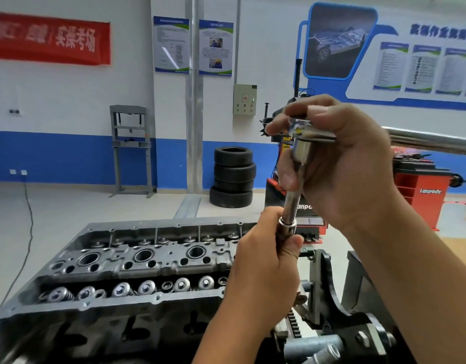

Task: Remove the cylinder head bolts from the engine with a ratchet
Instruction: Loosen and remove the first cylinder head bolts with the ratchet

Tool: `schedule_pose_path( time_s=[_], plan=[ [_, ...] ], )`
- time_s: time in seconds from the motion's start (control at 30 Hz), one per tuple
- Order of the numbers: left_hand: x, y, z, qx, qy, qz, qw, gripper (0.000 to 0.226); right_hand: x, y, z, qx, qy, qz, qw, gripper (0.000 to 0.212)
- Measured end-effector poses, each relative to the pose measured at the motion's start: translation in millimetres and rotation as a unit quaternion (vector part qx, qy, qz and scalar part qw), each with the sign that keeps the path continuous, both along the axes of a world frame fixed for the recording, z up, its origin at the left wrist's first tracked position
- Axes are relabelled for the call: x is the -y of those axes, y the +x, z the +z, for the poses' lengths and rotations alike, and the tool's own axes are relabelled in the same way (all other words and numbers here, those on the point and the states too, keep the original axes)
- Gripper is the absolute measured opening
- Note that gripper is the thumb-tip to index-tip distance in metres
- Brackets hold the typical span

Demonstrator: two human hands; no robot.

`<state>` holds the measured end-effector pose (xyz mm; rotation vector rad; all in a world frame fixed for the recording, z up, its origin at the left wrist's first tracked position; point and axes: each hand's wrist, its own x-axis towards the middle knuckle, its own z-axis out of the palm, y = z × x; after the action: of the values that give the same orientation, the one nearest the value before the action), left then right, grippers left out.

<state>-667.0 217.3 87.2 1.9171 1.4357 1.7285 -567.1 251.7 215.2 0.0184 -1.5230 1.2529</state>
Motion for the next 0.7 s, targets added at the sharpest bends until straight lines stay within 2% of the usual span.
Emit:
schedule_pose_path(
  time_s=[0.07, 0.17, 0.37, 0.43, 0.5, 0.57, 0.63, 0.7],
  plan=[
    [1, -2, 1, -0.008, -0.011, -0.015, 1.000, 0.015, -5, 6, 4, -0.007, -0.053, 0.090, 0.995, 0.017],
    [-1, 2, 1, -0.007, -0.008, 0.009, 1.000, 0.018, -9, 11, 2, -0.025, -0.082, 0.105, 0.991, 0.019],
    [-1, 3, -2, 0.000, 0.006, 0.023, 1.000, 0.021, 2, -2, -7, -0.039, 0.018, -0.092, 0.995, 0.012],
    [0, -2, 0, 0.007, -0.005, 0.002, 1.000, 0.019, 2, -3, -2, -0.017, 0.028, -0.052, 0.998, 0.009],
    [1, -7, 3, 0.014, -0.030, -0.034, 0.999, 0.013, -2, 2, 3, -0.012, -0.018, 0.047, 0.999, 0.012],
    [3, -10, 6, 0.011, -0.046, -0.059, 0.997, 0.014, -7, 7, 5, -0.019, -0.065, 0.105, 0.992, 0.019],
    [4, -11, 7, 0.018, -0.052, -0.069, 0.996, 0.016, -8, 8, 3, -0.025, -0.076, 0.104, 0.991, 0.021],
    [5, -11, 7, 0.029, -0.051, -0.075, 0.995, 0.017, -4, 5, -1, -0.036, -0.059, 0.061, 0.996, 0.018]
  ],
)
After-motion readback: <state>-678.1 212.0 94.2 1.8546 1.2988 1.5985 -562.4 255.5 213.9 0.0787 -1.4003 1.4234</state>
